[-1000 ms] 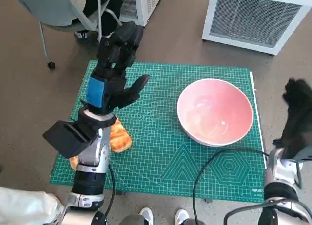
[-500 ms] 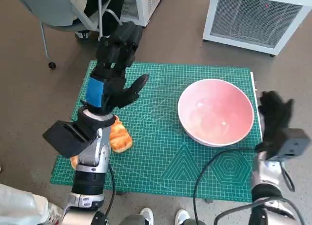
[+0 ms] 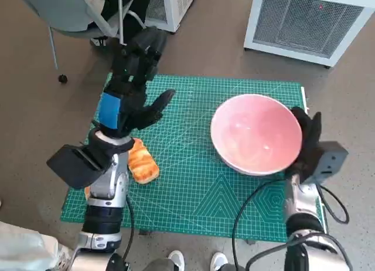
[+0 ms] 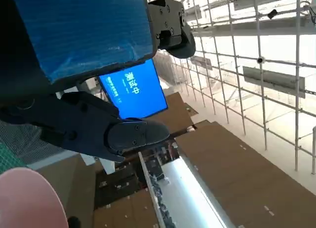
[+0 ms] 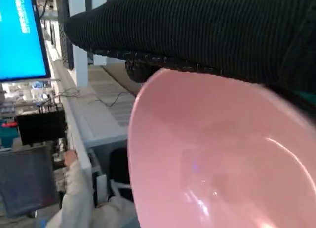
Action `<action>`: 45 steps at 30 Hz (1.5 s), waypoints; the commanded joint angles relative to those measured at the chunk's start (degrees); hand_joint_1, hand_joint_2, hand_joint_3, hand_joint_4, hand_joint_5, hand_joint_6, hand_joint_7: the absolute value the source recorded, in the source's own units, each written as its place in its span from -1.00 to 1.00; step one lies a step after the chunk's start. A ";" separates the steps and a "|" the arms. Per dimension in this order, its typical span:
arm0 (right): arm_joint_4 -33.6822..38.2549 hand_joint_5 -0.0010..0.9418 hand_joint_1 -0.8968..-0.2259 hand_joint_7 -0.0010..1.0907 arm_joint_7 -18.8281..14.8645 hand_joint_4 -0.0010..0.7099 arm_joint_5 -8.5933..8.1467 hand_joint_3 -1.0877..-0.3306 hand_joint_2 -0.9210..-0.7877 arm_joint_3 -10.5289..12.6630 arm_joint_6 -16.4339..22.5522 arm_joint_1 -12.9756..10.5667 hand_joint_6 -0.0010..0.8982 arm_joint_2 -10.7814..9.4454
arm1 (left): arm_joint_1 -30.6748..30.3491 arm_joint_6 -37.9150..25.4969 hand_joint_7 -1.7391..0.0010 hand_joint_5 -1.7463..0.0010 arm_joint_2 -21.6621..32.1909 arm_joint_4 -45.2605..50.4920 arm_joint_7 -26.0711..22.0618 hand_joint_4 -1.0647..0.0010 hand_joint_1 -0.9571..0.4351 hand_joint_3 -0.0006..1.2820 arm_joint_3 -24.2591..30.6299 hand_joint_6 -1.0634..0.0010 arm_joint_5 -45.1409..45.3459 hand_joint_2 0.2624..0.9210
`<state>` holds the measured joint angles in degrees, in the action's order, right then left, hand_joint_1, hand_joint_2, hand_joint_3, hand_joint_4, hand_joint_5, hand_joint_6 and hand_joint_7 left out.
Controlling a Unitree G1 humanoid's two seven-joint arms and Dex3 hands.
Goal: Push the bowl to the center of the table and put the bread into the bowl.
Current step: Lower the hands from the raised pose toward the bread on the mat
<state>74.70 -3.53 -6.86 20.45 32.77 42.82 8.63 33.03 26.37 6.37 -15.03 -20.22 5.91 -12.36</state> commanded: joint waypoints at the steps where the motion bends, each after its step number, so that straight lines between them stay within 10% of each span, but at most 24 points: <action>1: 1.01 -0.99 0.15 -0.37 -0.17 -0.11 0.29 -0.34 -1.00 -0.36 -1.75 0.66 -0.54 -1.47 | -0.74 1.18 0.21 0.98 0.48 -0.04 -0.10 0.57 -0.18 -0.44 0.42 1.00 -0.28 1.00; 31: 0.94 -0.97 0.12 -0.01 1.48 -0.13 3.18 -0.49 -1.00 -4.52 -5.04 6.04 -0.80 -4.11 | -3.71 4.02 0.35 0.99 3.26 0.48 2.03 0.55 -0.20 -0.47 1.52 0.88 2.99 1.00; 45: -2.15 -0.99 0.03 -0.11 -0.40 -0.11 1.24 -0.32 -1.00 -2.85 1.79 7.59 -0.69 1.02 | -4.57 0.23 0.34 0.95 26.29 3.31 -10.53 0.37 -0.22 -0.59 -0.35 0.75 14.08 1.00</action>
<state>73.38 -2.85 -4.83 17.14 32.55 49.58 9.20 28.92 27.49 28.21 -13.00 -27.99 6.35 -0.15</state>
